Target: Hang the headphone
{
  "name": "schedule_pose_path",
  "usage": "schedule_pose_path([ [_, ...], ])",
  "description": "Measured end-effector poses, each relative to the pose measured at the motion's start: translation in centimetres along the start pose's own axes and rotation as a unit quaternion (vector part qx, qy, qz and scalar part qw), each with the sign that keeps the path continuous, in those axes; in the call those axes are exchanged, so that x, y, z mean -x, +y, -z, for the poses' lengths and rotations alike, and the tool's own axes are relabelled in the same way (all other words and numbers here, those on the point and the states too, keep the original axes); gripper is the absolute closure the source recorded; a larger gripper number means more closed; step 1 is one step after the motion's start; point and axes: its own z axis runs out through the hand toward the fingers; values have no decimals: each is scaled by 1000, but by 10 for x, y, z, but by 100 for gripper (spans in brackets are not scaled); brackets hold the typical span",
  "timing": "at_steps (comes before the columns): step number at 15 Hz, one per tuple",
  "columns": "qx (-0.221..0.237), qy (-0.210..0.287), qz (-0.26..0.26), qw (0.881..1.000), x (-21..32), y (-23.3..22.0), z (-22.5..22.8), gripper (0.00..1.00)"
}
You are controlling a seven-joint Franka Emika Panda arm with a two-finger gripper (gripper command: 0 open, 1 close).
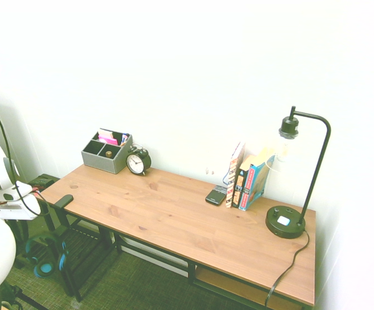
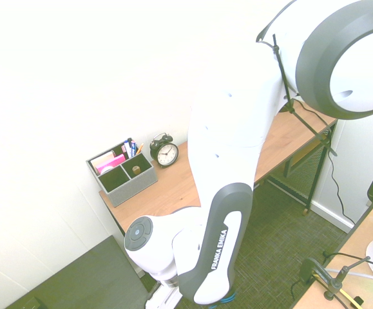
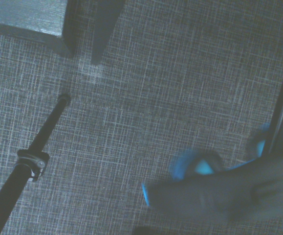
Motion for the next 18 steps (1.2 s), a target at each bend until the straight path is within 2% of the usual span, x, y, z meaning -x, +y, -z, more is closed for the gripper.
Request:
schedule_pose_path([
  [5, -16, 2, -8, 1000, -7, -3, 19, 0],
  [9, -61, 12, 23, 998, -41, 14, 106, 0],
  [12, -85, 33, 64, 994, -110, 56, 167, 0],
  [15, -88, 36, 42, 995, -187, 128, 196, 0],
  [18, -83, 35, 14, 996, -234, 192, 210, 0],
])
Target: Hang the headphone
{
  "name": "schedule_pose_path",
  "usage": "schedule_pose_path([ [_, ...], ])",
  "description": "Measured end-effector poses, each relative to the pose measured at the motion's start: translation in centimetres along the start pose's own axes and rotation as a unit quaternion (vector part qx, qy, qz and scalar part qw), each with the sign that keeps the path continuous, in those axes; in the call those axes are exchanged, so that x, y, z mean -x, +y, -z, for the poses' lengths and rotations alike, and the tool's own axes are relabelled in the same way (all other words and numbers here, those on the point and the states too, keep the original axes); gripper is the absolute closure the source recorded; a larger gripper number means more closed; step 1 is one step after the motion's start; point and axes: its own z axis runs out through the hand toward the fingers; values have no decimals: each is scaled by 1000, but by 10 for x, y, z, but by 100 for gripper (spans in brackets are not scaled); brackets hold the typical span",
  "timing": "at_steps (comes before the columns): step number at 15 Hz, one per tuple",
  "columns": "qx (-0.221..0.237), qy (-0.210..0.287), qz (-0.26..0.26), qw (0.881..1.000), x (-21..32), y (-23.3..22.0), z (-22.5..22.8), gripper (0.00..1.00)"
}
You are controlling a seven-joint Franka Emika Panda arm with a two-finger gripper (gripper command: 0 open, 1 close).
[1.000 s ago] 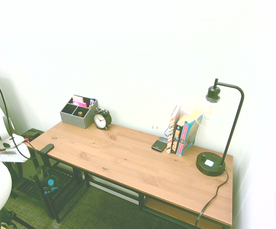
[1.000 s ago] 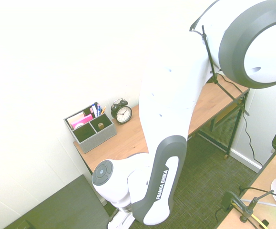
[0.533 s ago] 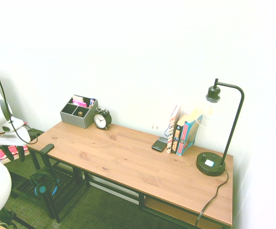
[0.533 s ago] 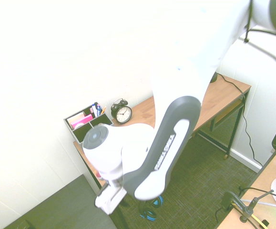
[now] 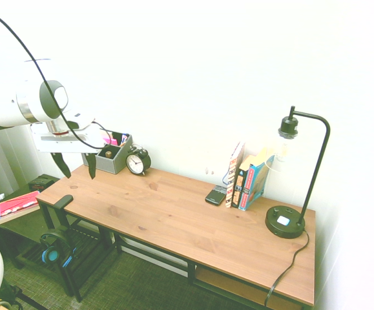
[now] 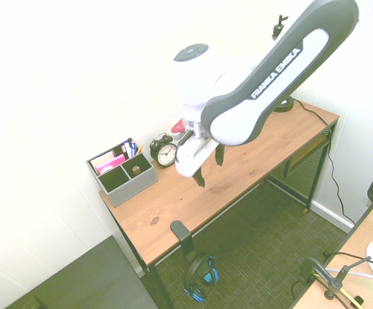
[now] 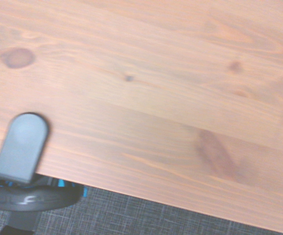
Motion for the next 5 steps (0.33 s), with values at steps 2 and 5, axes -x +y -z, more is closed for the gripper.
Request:
schedule_pose_path([
  [2, 3, 1, -18, 1000, -18, 29, 5, 0],
  [5, -5, -14, -49, 999, -43, 72, -1, 0],
])
